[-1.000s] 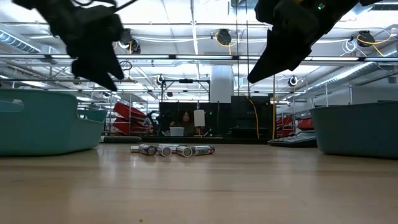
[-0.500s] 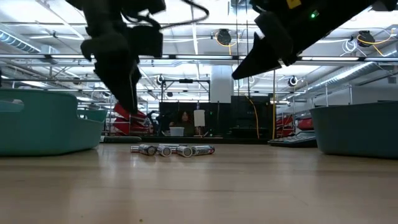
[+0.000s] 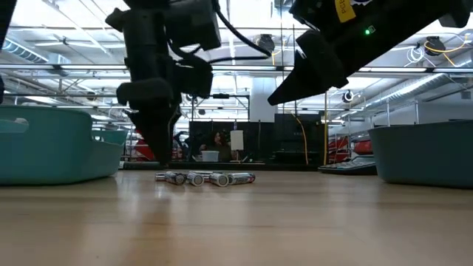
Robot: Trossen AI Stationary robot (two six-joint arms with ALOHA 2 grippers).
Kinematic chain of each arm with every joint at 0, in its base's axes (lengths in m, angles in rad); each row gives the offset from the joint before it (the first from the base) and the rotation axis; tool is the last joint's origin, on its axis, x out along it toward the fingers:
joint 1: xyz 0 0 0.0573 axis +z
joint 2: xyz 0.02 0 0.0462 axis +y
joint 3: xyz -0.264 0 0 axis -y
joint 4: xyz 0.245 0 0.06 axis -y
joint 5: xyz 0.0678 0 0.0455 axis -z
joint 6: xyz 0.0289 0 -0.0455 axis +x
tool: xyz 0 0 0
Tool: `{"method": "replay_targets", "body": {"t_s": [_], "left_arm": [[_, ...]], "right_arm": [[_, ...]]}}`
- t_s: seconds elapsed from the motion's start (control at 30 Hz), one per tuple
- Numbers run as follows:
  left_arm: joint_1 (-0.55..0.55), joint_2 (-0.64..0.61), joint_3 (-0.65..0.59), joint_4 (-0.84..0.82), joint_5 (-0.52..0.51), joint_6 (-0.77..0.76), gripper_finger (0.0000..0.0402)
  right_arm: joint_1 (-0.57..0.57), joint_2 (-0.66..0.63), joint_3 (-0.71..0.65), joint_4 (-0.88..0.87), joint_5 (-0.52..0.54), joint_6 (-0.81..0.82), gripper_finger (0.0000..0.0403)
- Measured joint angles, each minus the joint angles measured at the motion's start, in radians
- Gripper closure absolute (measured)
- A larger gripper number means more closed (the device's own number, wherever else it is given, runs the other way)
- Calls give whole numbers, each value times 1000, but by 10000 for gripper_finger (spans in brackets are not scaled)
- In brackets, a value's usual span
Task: Sort batteries
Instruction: Put the silver battery into the light blue bin
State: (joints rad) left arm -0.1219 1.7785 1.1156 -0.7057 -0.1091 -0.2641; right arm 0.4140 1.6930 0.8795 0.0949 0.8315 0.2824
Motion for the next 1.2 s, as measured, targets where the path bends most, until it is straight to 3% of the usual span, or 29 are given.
{"method": "replay_targets", "body": {"t_s": [0.53,0.67,0.87,1.03,1.2], "left_arm": [[23,98,30,-20,1,91,200],[23,99,29,3,2,124,246],[23,101,28,74,-6,120,376],[26,100,32,70,-16,87,384],[20,78,100,-150,-92,39,384]], "right_arm": [[0,0,0,-6,-23,-17,360],[0,0,0,-9,-24,-17,360],[0,0,0,-9,-26,-16,360],[0,0,0,-11,-26,-9,360],[7,0,-1,-27,-26,5,360]]}}
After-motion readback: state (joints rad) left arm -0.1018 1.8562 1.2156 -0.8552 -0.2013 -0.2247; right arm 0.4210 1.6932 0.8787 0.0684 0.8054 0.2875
